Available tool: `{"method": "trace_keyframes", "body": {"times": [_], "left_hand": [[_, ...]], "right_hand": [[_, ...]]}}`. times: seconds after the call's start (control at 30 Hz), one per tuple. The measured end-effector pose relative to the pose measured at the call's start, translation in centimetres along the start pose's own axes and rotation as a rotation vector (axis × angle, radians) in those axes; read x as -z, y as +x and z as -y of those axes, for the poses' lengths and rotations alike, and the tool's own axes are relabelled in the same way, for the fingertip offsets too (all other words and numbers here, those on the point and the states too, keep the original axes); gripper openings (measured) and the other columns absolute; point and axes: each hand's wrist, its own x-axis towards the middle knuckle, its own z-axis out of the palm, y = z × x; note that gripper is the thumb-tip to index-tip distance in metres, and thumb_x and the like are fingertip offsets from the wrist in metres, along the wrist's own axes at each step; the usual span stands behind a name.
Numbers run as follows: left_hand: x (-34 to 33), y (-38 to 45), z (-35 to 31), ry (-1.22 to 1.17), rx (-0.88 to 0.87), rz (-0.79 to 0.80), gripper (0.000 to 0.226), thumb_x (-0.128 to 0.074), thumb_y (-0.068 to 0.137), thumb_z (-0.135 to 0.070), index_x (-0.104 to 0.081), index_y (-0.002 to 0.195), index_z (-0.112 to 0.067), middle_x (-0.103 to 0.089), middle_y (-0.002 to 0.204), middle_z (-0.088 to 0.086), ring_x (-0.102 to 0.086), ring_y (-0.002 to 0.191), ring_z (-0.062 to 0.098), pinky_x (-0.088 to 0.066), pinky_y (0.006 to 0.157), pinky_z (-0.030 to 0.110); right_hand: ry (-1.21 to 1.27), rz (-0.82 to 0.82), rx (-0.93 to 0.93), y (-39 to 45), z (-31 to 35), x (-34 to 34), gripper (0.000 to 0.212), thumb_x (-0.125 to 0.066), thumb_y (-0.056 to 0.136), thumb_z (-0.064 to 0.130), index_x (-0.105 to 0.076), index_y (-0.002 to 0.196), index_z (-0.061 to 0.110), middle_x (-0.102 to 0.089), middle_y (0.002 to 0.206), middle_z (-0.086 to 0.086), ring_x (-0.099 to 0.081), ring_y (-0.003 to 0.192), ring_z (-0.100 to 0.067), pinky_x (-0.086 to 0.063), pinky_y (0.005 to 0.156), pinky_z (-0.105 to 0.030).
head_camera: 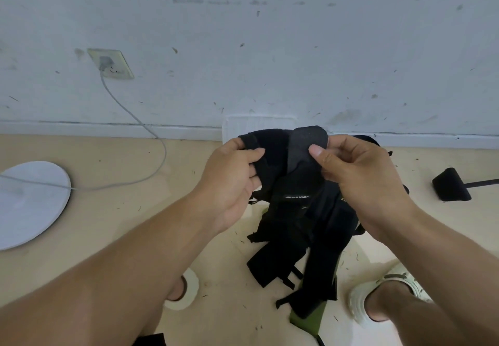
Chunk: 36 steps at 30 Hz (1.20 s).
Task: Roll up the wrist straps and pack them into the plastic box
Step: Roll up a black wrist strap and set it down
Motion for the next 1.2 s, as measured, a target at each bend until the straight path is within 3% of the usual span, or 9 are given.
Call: {"method": "trace_keyframes", "body": {"times": [0.17,0.27,0.5,0.67,0.8,0.93,1.07,1.2], "left_hand": [[-0.1,-0.3,0.0,0.023,-0.020,0.019,0.025,-0.051,0.102,0.006,-0.066,0.116,-0.008,-0.078,0.109,0.014,-0.078,0.096,0.026,-0.063,0.089,0.043],[-0.3,-0.8,0.1,0.061,0.012,0.071,0.026,-0.049,0.102,0.006,-0.067,0.114,-0.008,-0.079,0.099,0.011,-0.078,0.085,0.022,-0.065,0.076,0.036],[-0.3,-1.2,0.1,0.077,0.018,0.107,0.024,-0.047,0.103,0.001,-0.067,0.114,-0.004,-0.079,0.101,0.016,-0.078,0.090,0.026,-0.064,0.084,0.041],[-0.3,-1.2,0.3,0.081,0.027,0.125,0.036,-0.048,0.104,-0.013,-0.059,0.131,0.007,-0.076,0.114,0.021,-0.075,0.099,0.030,-0.062,0.091,0.042],[-0.5,-1.5,0.6,0.117,0.008,0.133,0.015,-0.059,0.100,-0.007,-0.065,0.113,-0.003,-0.079,0.108,0.017,-0.076,0.099,0.029,-0.060,0.097,0.048],[-0.5,-1.5,1.2,0.176,-0.043,0.118,0.025,-0.069,0.096,-0.003,-0.064,0.120,-0.009,-0.080,0.103,0.011,-0.078,0.099,0.027,-0.062,0.093,0.046],[-0.4,-1.6,1.4,0.185,-0.087,0.117,0.018,-0.067,0.098,-0.004,-0.065,0.116,-0.009,-0.081,0.098,0.007,-0.079,0.092,0.021,-0.065,0.084,0.038],[-0.3,-1.5,1.5,0.222,-0.111,0.120,0.016,-0.065,0.099,-0.003,-0.065,0.114,-0.011,-0.081,0.097,0.007,-0.079,0.094,0.021,-0.063,0.086,0.038]], "right_hand": [[0.054,0.133,0.046,-0.4,0.6,-0.6,0.007,-0.071,0.096,0.016,-0.075,0.090,0.015,-0.074,0.074,0.005,-0.069,0.072,-0.008,-0.055,0.070,-0.016],[0.031,0.073,0.066,-0.5,0.5,-0.9,0.004,-0.075,0.092,0.019,-0.077,0.089,0.018,-0.078,0.080,0.001,-0.072,0.074,-0.009,-0.056,0.072,-0.018],[0.026,-0.033,0.038,-0.5,0.4,-1.0,0.002,-0.080,0.089,0.020,-0.078,0.087,0.019,-0.080,0.079,0.002,-0.078,0.077,-0.012,-0.060,0.075,-0.021],[0.033,-0.048,0.004,-0.4,0.3,-1.1,0.004,-0.081,0.088,0.021,-0.079,0.090,0.018,-0.080,0.080,0.003,-0.077,0.074,-0.010,-0.056,0.067,-0.018],[0.043,-0.056,-0.027,-0.4,0.3,-1.0,0.007,-0.081,0.087,0.021,-0.080,0.092,0.016,-0.080,0.079,0.002,-0.076,0.071,-0.009,-0.054,0.063,-0.016],[0.055,-0.042,-0.041,-0.4,0.1,-1.0,0.009,-0.081,0.088,0.021,-0.080,0.094,0.015,-0.080,0.080,0.000,-0.078,0.075,-0.014,-0.057,0.067,-0.022],[0.042,-0.042,-0.029,-0.4,-0.1,-1.1,0.005,-0.082,0.087,0.020,-0.080,0.091,0.018,-0.080,0.078,0.000,-0.078,0.074,-0.013,-0.056,0.066,-0.020],[-0.016,-0.071,-0.003,-0.2,-0.4,-0.8,0.010,-0.085,0.084,0.023,-0.081,0.093,0.019,-0.079,0.078,0.001,-0.076,0.070,-0.012,-0.057,0.066,-0.022]]}}
